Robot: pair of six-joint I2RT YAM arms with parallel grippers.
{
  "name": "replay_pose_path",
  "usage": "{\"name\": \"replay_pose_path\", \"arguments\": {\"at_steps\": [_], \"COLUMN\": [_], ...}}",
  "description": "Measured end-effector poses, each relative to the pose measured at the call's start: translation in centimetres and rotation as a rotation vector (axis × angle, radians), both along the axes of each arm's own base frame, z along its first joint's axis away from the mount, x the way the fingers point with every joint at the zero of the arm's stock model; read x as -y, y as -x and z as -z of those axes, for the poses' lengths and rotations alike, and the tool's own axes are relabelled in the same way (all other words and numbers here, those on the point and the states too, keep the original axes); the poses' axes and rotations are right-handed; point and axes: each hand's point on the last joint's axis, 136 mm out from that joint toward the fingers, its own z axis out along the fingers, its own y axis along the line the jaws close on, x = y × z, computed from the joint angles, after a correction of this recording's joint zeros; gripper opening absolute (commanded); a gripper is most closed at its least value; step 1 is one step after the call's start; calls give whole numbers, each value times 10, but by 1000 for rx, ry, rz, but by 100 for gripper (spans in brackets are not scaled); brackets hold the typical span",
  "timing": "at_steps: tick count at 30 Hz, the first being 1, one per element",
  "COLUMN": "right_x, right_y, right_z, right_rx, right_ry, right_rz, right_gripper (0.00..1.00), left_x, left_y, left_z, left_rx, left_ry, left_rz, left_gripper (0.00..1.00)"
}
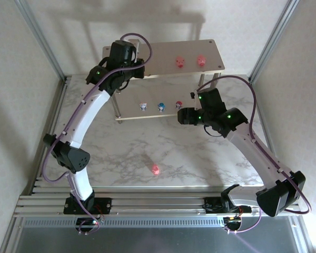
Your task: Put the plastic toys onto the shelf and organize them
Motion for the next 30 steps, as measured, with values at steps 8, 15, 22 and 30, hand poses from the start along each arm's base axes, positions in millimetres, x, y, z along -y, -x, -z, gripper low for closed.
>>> {"name": "replay_pose_path", "arguments": {"at_steps": [8,15,22,30], "right_x": [0,0,0,-1], "right_y": [-1,0,0,-1], "right_z": [-1,-1,-3,-5], "right_rx": [3,4,12,18], "right_ry": [-2,-2,-7,-11], "right_rz": [0,0,0,0], "right_gripper": [70,70,70,70], "left_x": [3,3,3,3], "left_y": [-3,-5,-5,-5], "left_z": [4,7,7,7], "left_rx": [-11,-17,-18,-17], "left_ry": [11,9,9,9], "left_rz": [-2,-3,-3,-3], "left_gripper": [35,42,47,47]}}
